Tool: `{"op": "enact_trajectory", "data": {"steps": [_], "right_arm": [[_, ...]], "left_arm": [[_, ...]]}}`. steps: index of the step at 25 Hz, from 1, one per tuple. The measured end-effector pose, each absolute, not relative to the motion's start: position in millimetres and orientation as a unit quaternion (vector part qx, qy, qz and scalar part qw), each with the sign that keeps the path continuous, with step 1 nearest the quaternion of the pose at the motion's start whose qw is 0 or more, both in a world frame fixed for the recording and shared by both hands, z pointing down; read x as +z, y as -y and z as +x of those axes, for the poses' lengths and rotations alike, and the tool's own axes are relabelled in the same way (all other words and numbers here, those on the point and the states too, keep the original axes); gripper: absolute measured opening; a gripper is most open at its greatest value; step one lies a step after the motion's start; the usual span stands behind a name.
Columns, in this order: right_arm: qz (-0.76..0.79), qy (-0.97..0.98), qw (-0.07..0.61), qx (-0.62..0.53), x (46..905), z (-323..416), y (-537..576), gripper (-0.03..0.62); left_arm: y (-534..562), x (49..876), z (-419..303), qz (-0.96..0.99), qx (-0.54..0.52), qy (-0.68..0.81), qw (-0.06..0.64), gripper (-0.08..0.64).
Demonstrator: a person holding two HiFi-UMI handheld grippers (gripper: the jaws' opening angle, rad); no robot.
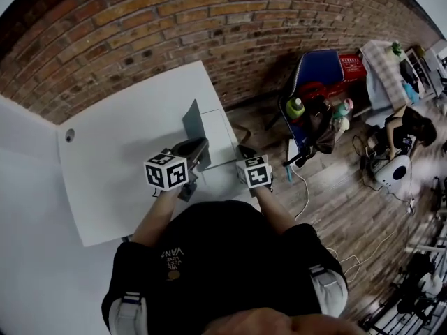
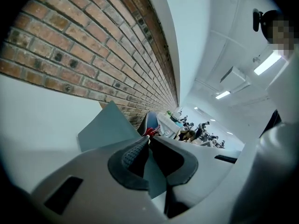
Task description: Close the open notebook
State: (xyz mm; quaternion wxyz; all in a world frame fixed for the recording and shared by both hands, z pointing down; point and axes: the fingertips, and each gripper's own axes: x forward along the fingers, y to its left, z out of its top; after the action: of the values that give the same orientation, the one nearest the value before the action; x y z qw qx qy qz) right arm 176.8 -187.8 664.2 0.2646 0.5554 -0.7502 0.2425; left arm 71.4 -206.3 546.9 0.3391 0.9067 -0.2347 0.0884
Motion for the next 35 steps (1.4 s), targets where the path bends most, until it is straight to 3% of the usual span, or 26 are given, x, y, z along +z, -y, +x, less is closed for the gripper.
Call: {"op": "enact_trajectory", "data": {"steps": [10, 13, 35], "right_arm": [[0.567, 0.748, 0.247, 0.241, 652.7, 178.0, 181.2, -0.002], [0.570, 0.749, 0.241, 0.238, 647.4, 179.5, 180.6, -0.002], [0.579, 0.767, 0.197, 0.196, 595.6, 161.0, 188.5, -0.002]], "left_arm": [[204.3, 552.1, 85.7, 0.913, 0.091, 0.215, 0.336, 0.035], [200.8, 554.7, 88.6, 0.912, 0.097, 0.209, 0.339, 0.080], [204.4, 537.8, 44.7, 0.914, 0.083, 0.259, 0.300, 0.079]]}}
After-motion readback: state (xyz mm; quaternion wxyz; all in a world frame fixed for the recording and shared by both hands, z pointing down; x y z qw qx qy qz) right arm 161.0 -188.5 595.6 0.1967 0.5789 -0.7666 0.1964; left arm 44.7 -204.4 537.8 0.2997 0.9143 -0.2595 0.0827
